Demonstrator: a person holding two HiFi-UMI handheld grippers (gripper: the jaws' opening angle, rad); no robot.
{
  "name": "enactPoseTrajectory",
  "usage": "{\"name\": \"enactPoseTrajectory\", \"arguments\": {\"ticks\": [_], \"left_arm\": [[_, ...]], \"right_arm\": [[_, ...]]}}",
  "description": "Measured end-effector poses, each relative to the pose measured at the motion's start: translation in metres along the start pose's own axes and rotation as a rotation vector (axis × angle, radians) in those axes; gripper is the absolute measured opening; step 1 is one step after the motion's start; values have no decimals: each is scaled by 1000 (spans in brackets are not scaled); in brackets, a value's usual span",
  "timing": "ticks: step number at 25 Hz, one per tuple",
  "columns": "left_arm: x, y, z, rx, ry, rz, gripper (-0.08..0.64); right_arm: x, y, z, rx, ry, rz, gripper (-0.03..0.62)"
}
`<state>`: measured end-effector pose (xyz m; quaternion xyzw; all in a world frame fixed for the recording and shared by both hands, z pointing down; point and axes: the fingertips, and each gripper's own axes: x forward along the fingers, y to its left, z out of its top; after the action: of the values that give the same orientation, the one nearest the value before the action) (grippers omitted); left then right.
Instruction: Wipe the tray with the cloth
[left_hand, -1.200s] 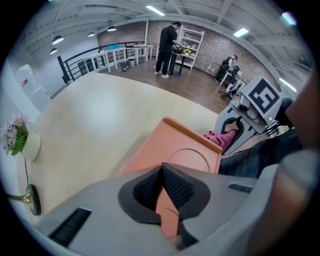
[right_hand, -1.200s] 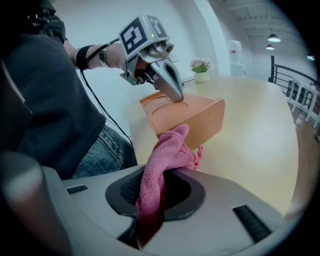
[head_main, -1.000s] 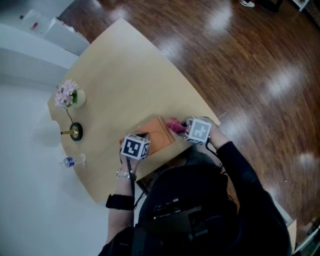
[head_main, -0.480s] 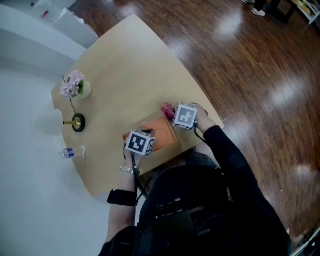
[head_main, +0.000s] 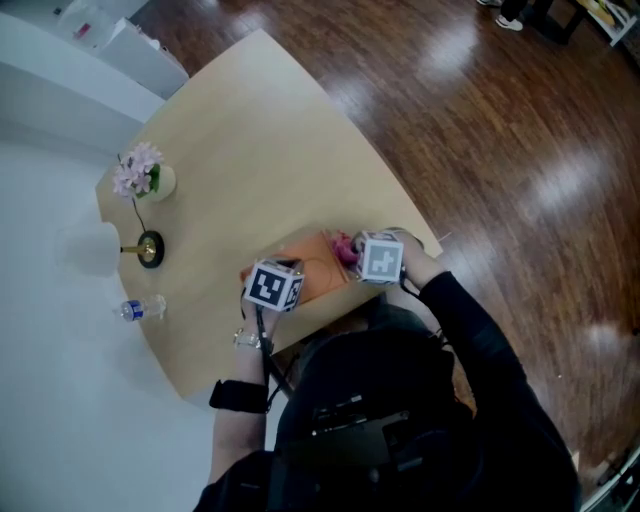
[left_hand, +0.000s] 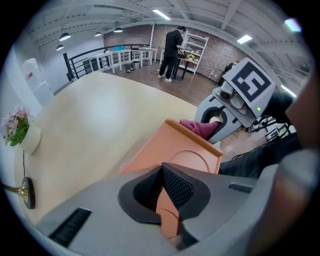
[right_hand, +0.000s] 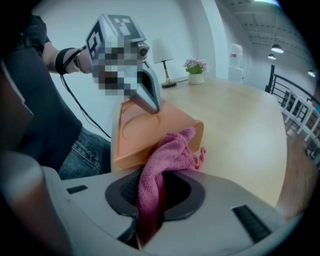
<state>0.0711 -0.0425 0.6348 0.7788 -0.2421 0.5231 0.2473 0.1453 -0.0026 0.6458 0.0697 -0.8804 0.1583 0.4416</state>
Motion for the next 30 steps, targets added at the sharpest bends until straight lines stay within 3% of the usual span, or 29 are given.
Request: {"name": "enactPoseTrajectory", "arguments": {"ticks": [10,18,30], "left_arm": [[0,-2,0,25,-14,-17,5],[2,-4,1,101,-19,-72,4],[5,-9,-2,205,-52,-149,3]], "right_arm": [[-2,57,-27,55,58,25,67],[-7,88,-12,184,4,7,67],[-9,98,30,348,-118,-145,67]]}}
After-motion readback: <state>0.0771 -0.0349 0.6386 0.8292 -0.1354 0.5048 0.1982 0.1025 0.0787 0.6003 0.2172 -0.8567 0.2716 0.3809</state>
